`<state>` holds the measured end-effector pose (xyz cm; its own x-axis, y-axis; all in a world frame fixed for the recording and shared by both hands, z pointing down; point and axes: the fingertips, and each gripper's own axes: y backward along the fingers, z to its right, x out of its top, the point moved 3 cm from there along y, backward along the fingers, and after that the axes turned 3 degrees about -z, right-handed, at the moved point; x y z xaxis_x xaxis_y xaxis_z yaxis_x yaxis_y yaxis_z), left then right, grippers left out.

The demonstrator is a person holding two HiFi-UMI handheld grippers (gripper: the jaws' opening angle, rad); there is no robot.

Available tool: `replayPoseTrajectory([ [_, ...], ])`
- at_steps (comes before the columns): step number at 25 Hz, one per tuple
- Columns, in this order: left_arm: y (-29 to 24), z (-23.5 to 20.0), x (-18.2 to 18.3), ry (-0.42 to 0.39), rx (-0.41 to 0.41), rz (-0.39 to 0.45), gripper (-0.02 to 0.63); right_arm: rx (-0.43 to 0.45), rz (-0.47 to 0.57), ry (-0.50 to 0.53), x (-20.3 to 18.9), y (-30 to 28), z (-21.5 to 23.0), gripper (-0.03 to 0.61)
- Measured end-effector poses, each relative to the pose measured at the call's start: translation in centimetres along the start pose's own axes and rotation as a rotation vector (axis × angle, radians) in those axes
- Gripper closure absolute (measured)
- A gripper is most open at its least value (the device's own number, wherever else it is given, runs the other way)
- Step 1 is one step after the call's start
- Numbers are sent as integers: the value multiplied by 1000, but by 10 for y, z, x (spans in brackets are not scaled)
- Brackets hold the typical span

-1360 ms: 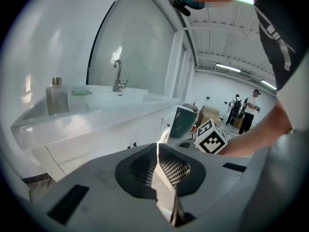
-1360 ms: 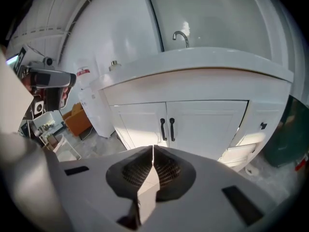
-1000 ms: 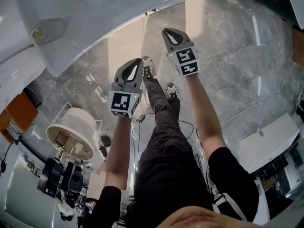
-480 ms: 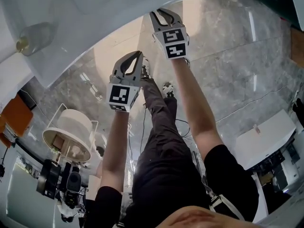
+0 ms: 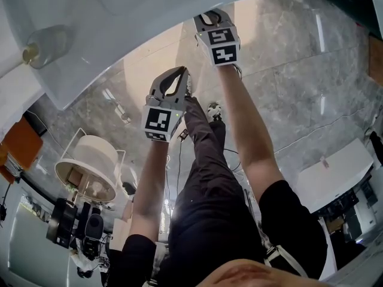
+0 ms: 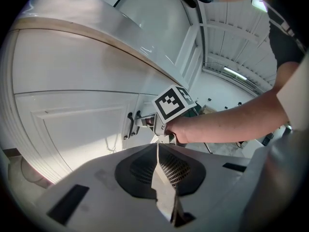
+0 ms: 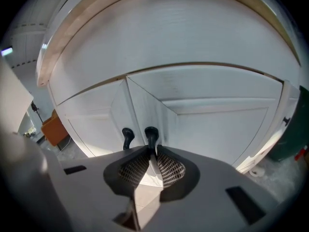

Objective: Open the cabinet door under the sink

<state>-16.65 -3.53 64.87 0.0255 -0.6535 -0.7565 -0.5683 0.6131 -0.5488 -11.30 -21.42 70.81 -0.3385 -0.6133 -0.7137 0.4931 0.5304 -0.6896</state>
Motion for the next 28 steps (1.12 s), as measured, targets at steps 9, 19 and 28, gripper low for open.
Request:
replayPoseTrajectory([
  [9,0,3,-5,-44,13,-38,592,18,58,63,-27,28,1,480],
  [19,-11,36,-7,-57,-3,-65,592,51,56,79,-70,82,11,480],
  [28,-27,73,-8,-97,-26,-82,592,31,92,23,-97,115,27,479],
])
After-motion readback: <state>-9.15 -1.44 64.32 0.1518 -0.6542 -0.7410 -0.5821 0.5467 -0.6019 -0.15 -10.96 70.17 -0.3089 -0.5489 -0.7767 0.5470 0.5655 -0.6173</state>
